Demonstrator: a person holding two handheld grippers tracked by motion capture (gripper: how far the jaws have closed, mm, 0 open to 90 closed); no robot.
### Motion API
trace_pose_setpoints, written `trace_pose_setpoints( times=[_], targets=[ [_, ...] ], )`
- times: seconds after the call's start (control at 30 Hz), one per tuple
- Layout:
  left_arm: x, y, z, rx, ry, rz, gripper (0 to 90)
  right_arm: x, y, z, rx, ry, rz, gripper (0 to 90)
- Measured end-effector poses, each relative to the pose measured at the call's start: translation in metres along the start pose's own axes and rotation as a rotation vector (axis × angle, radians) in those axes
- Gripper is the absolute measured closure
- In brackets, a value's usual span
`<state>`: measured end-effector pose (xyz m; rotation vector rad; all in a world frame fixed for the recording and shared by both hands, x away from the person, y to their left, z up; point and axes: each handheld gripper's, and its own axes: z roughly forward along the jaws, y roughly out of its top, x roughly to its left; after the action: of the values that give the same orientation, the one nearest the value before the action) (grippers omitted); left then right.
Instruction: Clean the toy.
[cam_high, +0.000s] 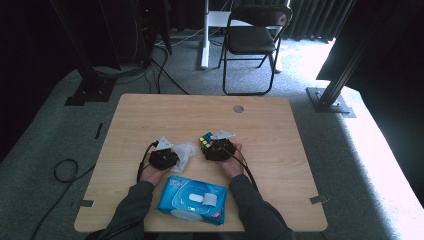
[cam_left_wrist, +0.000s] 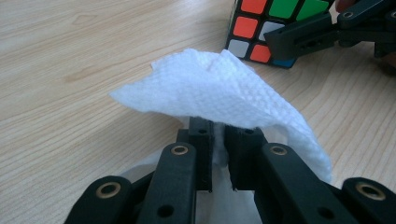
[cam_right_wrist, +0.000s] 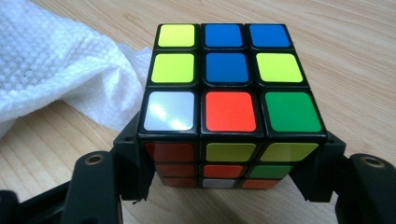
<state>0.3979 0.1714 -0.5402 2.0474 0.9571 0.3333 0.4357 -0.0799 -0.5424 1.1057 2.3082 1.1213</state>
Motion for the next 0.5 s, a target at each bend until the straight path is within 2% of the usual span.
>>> trace_pose_setpoints(
  times=[0.2,0.3,0.5],
  targets=[
    [0.000,0.000,0.000,0.001,-0.001,0.001,81.5,-0.001,0.000,-0.001,-0.008,0.020,0.013,29.2],
    [0.000,0.000,0.000,0.001,-0.002,0.002,81.2,-0.001,0.003,-0.006,-0.023,0.023,0.010,24.9],
    [0.000,-0.001,0.000,0.001,-0.004,0.001,81.0,-0.005,0.007,-0.019,-0.067,0.031,0.002,24.9]
  ],
)
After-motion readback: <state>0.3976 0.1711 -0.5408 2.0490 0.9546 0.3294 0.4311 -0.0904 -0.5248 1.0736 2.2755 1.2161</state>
